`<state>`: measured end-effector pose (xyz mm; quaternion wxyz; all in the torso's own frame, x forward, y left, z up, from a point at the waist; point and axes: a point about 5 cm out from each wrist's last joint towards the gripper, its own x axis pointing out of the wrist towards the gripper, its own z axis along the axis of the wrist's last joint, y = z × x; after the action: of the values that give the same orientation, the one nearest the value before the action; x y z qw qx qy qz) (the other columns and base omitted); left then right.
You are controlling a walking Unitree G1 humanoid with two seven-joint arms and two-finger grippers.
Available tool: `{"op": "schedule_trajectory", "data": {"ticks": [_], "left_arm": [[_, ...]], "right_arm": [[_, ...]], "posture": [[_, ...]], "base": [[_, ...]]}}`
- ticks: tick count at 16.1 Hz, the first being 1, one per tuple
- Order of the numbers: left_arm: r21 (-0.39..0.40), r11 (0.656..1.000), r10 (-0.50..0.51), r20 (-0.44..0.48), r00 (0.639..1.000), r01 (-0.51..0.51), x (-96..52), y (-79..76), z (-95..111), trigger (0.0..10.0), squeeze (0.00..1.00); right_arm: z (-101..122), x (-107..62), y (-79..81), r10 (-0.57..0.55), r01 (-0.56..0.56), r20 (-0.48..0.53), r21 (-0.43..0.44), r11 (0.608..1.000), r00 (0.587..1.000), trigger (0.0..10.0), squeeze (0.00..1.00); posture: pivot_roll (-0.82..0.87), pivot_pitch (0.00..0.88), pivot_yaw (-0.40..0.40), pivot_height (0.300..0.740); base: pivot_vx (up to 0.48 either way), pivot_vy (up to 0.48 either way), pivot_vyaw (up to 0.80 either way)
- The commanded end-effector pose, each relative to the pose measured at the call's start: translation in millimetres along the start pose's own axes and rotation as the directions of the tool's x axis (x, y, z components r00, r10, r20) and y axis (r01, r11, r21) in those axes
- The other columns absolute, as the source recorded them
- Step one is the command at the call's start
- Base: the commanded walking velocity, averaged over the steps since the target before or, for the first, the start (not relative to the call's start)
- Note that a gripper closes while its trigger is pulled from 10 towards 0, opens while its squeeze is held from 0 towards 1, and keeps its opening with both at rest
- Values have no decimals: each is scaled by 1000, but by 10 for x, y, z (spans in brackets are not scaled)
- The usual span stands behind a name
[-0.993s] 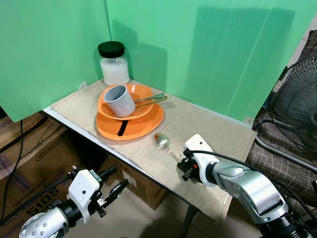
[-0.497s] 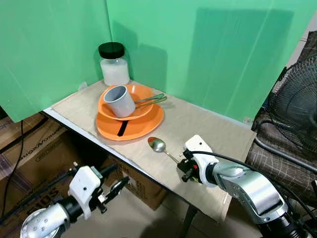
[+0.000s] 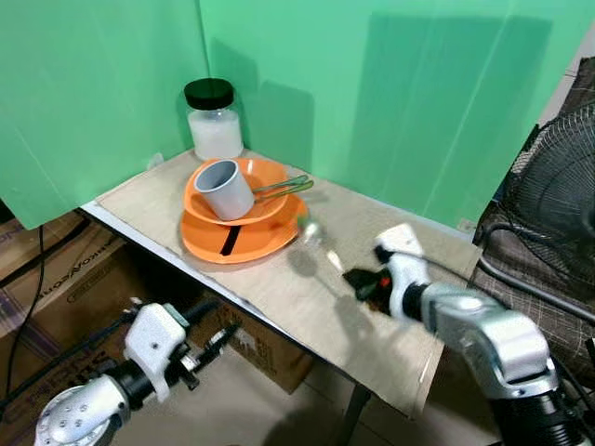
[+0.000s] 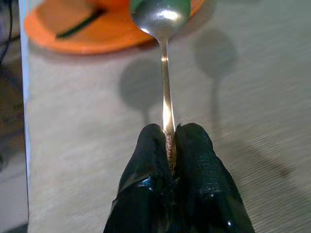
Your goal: Setting the table
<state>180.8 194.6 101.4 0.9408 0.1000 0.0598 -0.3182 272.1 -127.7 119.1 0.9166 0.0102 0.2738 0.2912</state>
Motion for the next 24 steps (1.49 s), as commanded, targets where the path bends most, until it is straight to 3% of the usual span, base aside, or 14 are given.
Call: {"op": "schedule_trajectory", "data": {"ticks": [1,3,5,6,7,9,12,14,16,20,22,24], "left_arm": [[-1,1000,24,29,999,-24,7,33,69,10000,0],[-21,997,69,69,995,-68,59,50,148,10000,0],[-51,986,164,127,978,-158,165,97,271,10000,0],[-61,976,214,132,968,-207,204,131,307,10000,0],[-85,952,303,141,942,-294,268,189,379,10000,0],[-110,930,366,165,916,-351,332,212,496,10000,0],[-37,911,411,161,897,-411,417,230,609,10000,0],[-7,920,389,138,911,-392,445,193,615,10000,0],[15,924,378,128,917,-383,450,168,624,10000,0],[6,969,244,120,962,-246,502,-28,694,10000,0],[-28,964,267,108,958,-266,523,-48,690,10000,0],[-57,945,327,114,938,-322,529,-45,748,10000,0]], "right_arm": [[83,-12,-15,-4,3,47,14,1000,999,0,0],[97,-39,-15,-3,-6,102,80,997,995,0,0],[109,-150,87,54,-96,242,167,981,969,0,0],[101,-205,135,68,-117,286,158,980,956,10000,0],[95,-294,212,105,-165,365,137,977,925,10000,0],[112,-345,252,80,-139,413,115,984,907,10000,0],[205,-378,336,44,-112,507,103,988,861,10000,0],[296,-392,404,27,-100,577,96,990,816,10000,0],[307,-400,412,20,-87,589,85,993,808,10000,0],[351,-483,355,-85,73,625,46,996,776,10000,0],[397,-509,358,-109,133,638,11,991,762,10000,0],[454,-511,303,-173,177,632,58,983,756,10000,0]], "posture": [[-26,0,23,740],[-21,0,23,740],[-19,0,30,740],[-22,0,37,740],[-26,0,44,740],[-35,0,58,740],[-35,0,65,740],[-32,0,73,740],[-32,0,73,740],[-43,0,68,740],[-55,0,55,740],[-49,0,31,740]], "base": [[0,0,0],[0,0,0],[0,0,0],[0,0,0],[0,0,0],[0,0,0],[0,0,-517],[0,0,-788],[0,0,-788],[0,0,-797],[0,0,-800],[0,0,-800]]}}
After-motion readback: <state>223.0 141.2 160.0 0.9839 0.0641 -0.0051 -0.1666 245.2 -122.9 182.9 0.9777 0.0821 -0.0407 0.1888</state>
